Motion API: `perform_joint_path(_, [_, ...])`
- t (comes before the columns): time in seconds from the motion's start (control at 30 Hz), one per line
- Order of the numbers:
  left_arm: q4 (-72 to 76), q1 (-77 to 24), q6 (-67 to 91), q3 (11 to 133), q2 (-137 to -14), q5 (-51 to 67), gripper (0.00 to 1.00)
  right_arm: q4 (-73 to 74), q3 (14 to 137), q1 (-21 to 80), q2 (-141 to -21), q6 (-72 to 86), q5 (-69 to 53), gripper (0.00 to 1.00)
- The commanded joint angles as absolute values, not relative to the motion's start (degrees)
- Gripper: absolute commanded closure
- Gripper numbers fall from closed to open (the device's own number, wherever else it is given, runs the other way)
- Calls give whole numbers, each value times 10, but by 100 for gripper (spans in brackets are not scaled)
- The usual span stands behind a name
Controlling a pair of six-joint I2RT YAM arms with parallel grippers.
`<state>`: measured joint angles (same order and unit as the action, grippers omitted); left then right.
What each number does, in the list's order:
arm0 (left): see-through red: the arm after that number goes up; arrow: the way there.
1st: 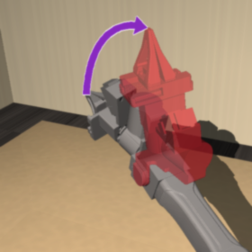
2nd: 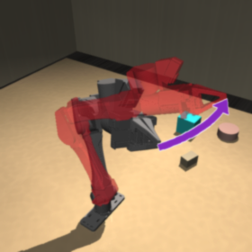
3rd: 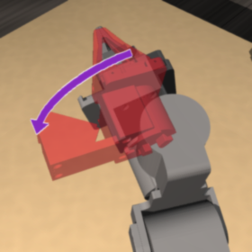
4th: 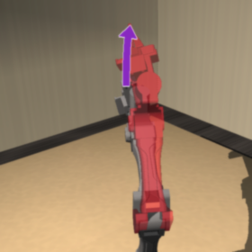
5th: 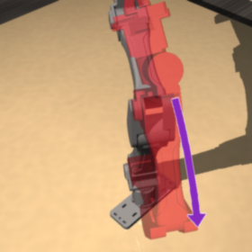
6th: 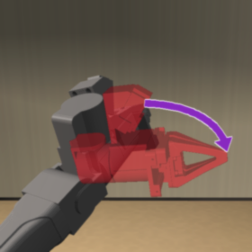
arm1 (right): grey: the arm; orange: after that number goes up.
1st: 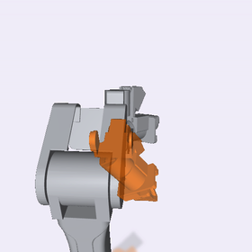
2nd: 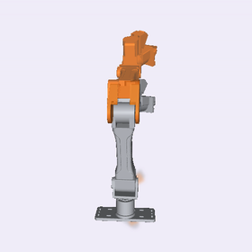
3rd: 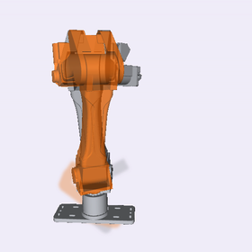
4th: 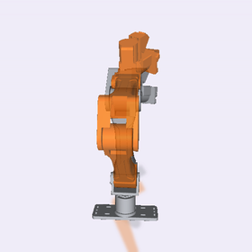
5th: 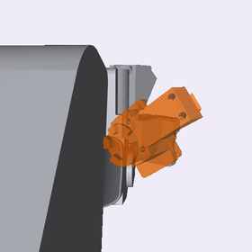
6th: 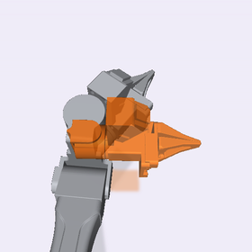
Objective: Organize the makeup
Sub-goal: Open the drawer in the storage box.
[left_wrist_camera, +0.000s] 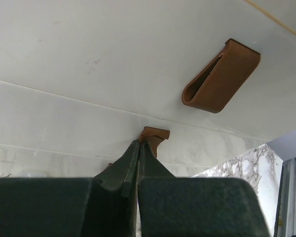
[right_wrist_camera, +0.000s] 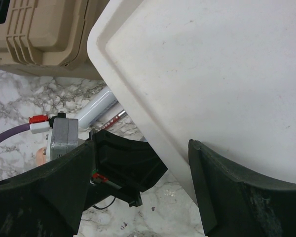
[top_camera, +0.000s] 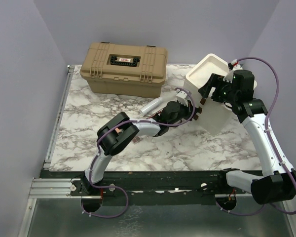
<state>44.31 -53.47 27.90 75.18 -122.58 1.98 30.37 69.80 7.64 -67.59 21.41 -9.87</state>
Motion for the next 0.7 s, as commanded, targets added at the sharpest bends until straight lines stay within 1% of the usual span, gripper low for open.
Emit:
perform_joint_path(0.0, [473, -540, 314, 750, -1227, 53, 100, 336, 684, 83, -668, 231, -130, 19])
perform_joint_path(0.07, [468, -540, 327, 763, -1232, 64, 100, 334, 682, 83, -669, 231, -126, 18])
perform_joint_path(0.1, [467, -540, 331, 764, -1234, 65, 97, 335, 683, 82, -669, 232, -122, 18])
perform_joint_path(0.13, [467, -540, 332, 763, -1233, 61, 89, 337, 685, 83, -670, 231, -119, 18])
perform_joint_path(0.2, [466, -540, 326, 752, -1229, 50, 80, 344, 689, 83, -670, 228, -113, 17])
perform_joint_path(0.27, [465, -539, 319, 741, -1224, 37, 66, 348, 691, 83, -668, 227, -109, 17])
perform_joint_path(0.3, [465, -539, 318, 739, -1223, 35, 62, 347, 689, 83, -667, 228, -109, 17])
perform_joint_path(0.37, [462, -539, 316, 741, -1225, 35, 57, 343, 686, 82, -667, 231, -113, 17])
perform_joint_path(0.5, [452, -542, 313, 741, -1228, 12, 56, 337, 683, 83, -670, 242, -131, 17])
perform_joint_path(0.57, [452, -543, 306, 742, -1224, 4, 58, 335, 680, 82, -671, 249, -139, 17])
perform_joint_path(0.67, [433, -543, 301, 766, -1231, 10, 65, 326, 670, 83, -669, 263, -149, 17])
